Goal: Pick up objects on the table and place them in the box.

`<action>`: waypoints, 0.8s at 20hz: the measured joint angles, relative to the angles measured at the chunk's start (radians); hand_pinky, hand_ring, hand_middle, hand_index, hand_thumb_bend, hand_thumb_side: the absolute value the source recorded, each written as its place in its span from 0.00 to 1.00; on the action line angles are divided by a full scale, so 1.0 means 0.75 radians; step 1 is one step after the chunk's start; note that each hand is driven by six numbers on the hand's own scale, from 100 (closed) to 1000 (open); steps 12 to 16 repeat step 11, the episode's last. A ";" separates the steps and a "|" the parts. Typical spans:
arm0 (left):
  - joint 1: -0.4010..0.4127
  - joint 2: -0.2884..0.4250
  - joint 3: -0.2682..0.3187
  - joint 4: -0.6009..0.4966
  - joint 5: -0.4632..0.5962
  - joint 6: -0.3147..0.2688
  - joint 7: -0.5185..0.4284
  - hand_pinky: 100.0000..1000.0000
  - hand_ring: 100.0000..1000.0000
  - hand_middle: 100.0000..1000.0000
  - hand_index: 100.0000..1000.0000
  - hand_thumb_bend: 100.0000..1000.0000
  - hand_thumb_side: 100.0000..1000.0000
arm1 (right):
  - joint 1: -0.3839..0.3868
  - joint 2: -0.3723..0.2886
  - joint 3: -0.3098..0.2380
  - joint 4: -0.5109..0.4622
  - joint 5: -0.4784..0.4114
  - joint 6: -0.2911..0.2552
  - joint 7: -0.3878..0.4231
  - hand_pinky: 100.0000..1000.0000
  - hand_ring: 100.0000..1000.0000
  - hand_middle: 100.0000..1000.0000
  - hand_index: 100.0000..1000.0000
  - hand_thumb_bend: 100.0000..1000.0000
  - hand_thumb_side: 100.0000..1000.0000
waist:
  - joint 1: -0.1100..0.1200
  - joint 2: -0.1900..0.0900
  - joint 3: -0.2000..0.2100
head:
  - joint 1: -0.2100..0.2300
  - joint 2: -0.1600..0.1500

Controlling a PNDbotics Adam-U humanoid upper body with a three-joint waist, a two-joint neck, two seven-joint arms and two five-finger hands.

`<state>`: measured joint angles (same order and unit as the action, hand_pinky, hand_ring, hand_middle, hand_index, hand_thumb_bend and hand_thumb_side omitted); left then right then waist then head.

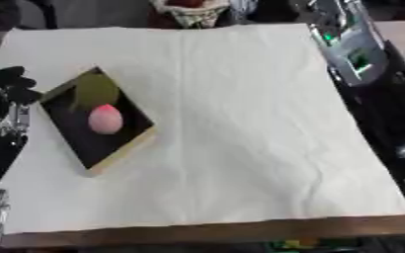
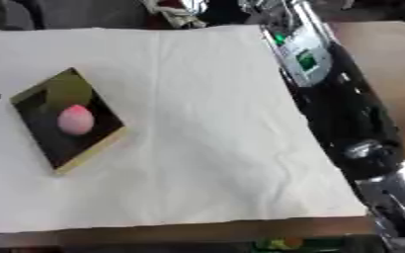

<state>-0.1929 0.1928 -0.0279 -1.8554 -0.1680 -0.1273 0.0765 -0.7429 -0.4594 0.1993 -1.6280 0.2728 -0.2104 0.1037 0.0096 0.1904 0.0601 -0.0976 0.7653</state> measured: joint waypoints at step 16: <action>0.008 0.009 0.050 0.015 -0.022 0.008 0.035 0.64 0.56 0.57 0.74 0.06 0.60 | 0.418 0.031 -0.185 -0.224 -0.158 0.061 -0.136 0.64 0.75 0.73 0.77 0.00 0.23 | 0.009 0.009 -0.055 | 0.038 0.000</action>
